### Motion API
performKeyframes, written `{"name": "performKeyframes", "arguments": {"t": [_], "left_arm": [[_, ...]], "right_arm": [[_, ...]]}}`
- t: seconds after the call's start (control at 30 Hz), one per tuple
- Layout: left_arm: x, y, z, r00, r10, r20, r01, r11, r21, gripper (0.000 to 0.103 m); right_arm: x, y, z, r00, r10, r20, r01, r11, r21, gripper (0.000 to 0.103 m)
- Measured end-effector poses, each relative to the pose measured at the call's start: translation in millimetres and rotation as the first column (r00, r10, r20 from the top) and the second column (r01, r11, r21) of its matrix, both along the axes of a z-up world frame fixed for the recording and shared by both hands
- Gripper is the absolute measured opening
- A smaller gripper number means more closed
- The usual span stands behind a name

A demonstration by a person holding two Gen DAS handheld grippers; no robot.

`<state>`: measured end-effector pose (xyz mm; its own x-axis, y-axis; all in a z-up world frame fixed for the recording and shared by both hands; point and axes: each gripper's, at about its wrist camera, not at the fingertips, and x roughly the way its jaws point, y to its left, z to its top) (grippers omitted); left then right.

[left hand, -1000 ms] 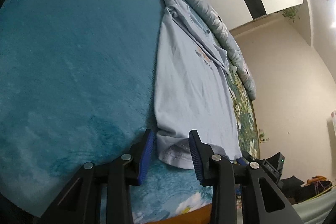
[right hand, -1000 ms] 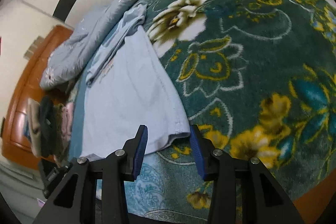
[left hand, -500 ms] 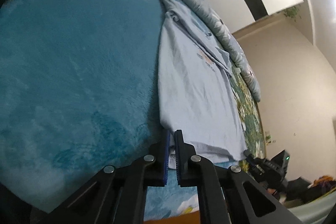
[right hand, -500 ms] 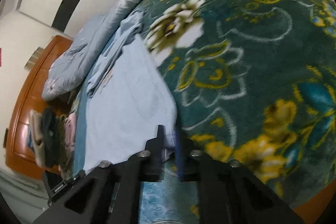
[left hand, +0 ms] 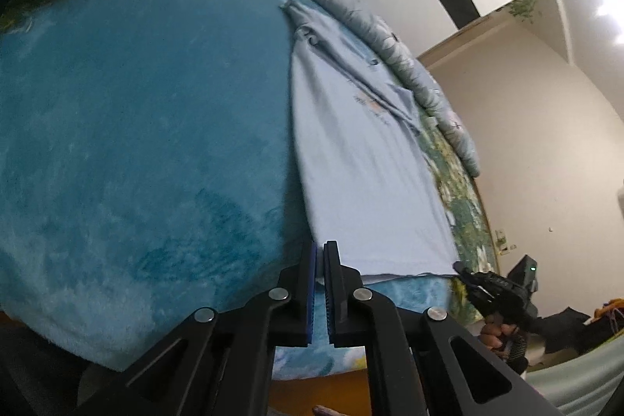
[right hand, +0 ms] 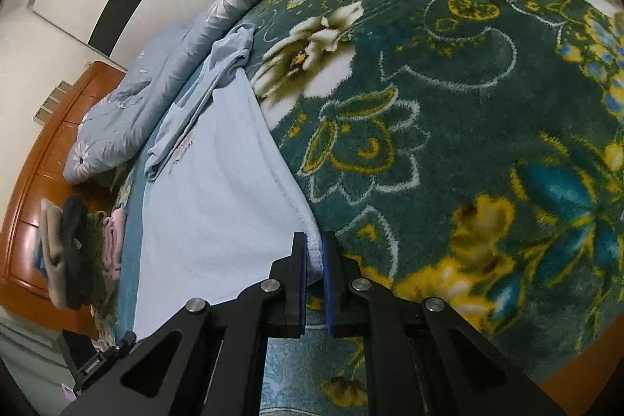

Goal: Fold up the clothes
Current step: 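Grasp the shirt hem with both grippers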

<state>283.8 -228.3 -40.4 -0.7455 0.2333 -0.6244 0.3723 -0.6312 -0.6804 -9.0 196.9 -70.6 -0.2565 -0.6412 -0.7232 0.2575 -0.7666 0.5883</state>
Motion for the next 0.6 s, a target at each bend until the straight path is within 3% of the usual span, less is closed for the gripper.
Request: {"name": "performKeyframes", "arguments": {"t": [0.03,0.1,0.23,0.3,0.4,0.6], "left_arm": [[-2,0,1,1.000,-0.003,0.003,0.003,1.000,-0.003,0.008],[-6,0,-5,0.999,0.001,0.037,0.000,1.000,-0.004,0.024],[-11,-2,-10,0.999,-0.010,0.041,0.009,0.999,0.036,0.034],[-14,-3,-12,0.999,-0.019,0.035,0.017,0.998,0.059,0.046],[-21,-1,-10,0.999,-0.037,0.026,0.035,0.997,0.070,0.059],[-29,11,-9,0.994,-0.108,0.018,0.106,0.991,0.087,0.060]], "right_arm": [[0,-1,1,1.000,0.008,-0.004,-0.008,1.000,0.002,0.008],[0,-3,1,1.000,0.024,-0.013,-0.023,1.000,0.006,0.010],[-5,6,4,0.999,0.012,-0.033,-0.012,1.000,0.004,0.012],[-8,11,6,0.999,0.002,-0.052,-0.002,1.000,0.005,0.026],[-14,10,5,0.999,0.006,-0.045,-0.006,1.000,-0.008,0.031],[-11,-12,-3,0.996,0.086,-0.033,-0.088,0.995,-0.050,0.033]]}}
